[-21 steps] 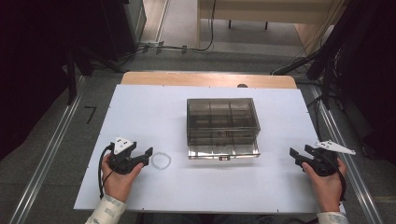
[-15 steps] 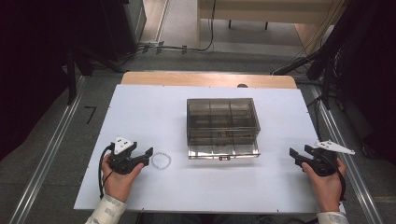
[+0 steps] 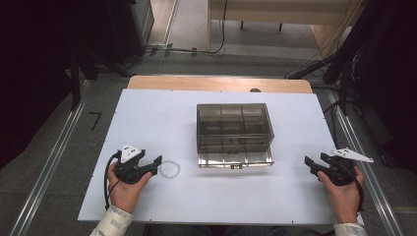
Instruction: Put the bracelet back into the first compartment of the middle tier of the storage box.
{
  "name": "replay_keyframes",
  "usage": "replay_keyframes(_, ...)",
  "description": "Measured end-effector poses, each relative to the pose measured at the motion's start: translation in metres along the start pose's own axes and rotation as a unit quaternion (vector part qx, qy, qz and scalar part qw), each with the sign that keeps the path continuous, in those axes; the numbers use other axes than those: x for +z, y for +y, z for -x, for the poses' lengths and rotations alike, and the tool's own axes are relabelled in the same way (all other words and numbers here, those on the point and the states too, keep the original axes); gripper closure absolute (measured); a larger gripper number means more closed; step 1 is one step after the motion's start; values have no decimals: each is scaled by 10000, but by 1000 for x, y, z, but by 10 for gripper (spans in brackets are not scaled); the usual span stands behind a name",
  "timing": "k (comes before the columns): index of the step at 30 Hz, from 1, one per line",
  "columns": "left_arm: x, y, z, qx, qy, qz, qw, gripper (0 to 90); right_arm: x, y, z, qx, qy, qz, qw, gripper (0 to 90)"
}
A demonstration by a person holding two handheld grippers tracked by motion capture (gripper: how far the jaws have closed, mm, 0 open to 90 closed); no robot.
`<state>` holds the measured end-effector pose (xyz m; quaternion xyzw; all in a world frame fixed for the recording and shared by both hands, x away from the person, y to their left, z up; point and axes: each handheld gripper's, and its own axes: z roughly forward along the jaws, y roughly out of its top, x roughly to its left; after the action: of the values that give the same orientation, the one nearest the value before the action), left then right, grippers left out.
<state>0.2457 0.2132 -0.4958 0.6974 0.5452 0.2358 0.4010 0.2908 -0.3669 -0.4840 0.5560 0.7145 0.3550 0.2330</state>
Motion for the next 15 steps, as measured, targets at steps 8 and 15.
replay_keyframes(8, 3, 0, 3, 63, -50, -66, 9999, 319, 1, 0, 0, -10, 1, -33, 10000, 311)
replay_keyframes(15, 3, 0, 6, 96, -101, -63, 9999, 320, 1, 0, 0, -18, 6, -41, 10000, 308)
